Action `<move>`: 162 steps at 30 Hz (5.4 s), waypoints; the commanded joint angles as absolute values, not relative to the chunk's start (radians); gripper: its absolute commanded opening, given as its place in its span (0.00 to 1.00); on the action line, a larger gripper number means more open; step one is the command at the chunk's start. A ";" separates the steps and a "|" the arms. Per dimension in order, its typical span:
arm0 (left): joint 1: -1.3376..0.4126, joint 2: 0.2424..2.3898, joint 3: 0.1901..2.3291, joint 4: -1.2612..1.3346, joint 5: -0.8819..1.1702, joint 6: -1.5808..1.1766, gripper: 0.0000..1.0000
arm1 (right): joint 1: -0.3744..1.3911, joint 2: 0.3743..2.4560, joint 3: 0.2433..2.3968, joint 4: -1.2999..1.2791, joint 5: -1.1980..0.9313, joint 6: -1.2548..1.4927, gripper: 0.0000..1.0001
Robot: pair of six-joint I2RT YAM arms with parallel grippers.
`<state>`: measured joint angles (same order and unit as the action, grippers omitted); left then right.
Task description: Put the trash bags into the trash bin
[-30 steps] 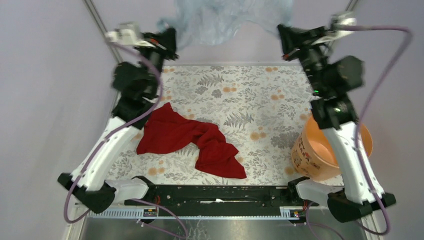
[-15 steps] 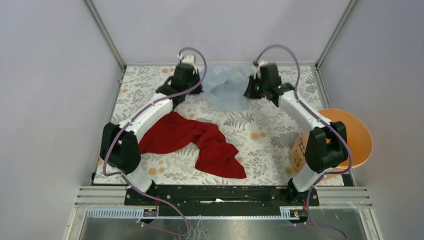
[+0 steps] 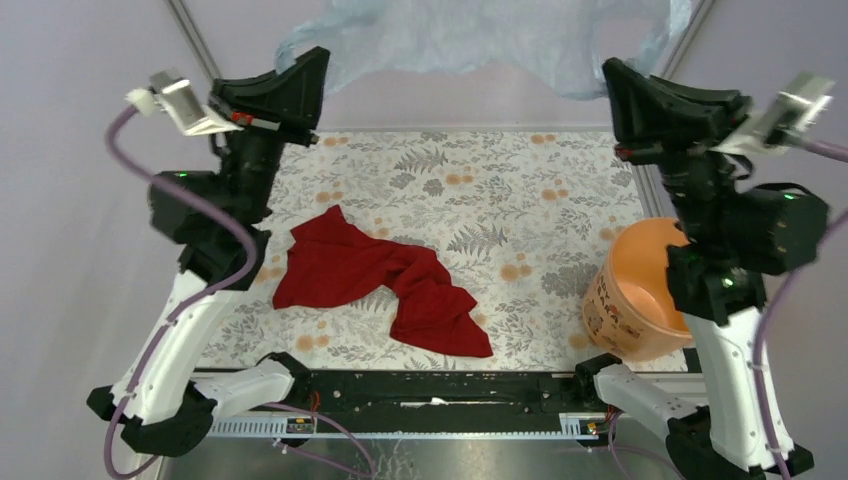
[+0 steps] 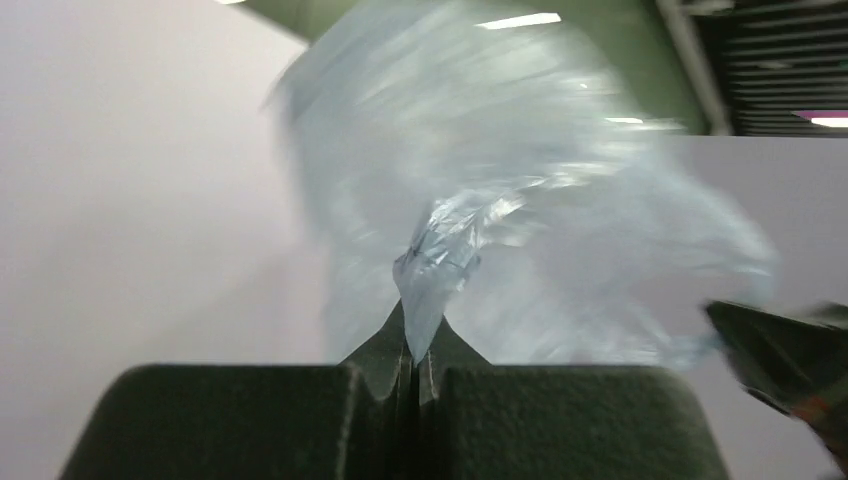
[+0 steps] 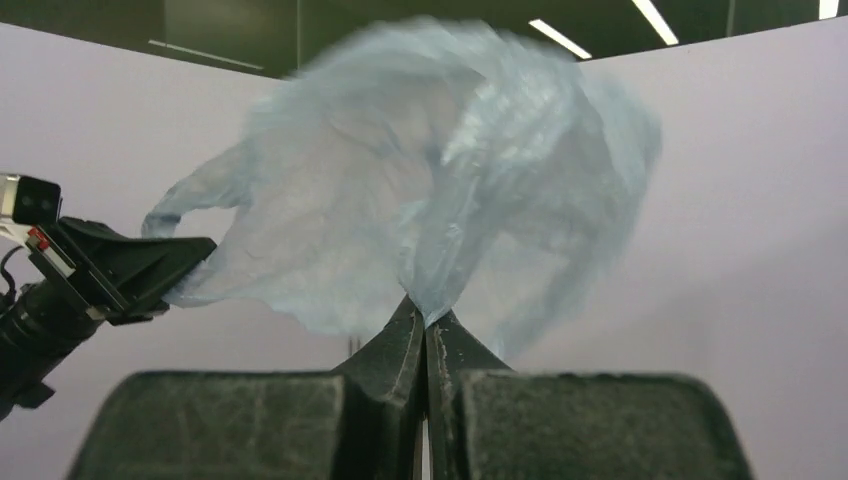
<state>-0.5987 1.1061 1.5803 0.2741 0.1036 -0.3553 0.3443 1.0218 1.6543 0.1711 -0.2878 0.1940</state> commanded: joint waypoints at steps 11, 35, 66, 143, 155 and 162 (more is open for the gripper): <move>-0.367 1.420 0.983 0.125 0.140 -0.699 0.00 | 0.347 1.481 1.095 0.055 -0.295 0.246 0.00; -0.463 1.255 1.233 0.065 -0.135 -0.503 0.00 | 0.347 1.223 1.330 0.120 -0.248 0.197 0.00; -0.420 1.113 1.214 0.090 0.061 -0.594 0.00 | 0.348 1.104 1.242 0.152 -0.255 0.247 0.00; -0.370 0.879 1.243 -0.243 -0.174 -0.365 0.00 | 0.360 1.004 1.278 -1.196 0.728 0.732 0.98; -0.371 0.865 1.261 -0.265 -0.178 -0.343 0.00 | 0.355 1.077 1.091 -0.822 0.736 0.587 0.54; -0.371 0.869 1.262 -0.265 -0.176 -0.354 0.00 | 0.356 1.127 1.106 -0.641 0.507 0.419 0.21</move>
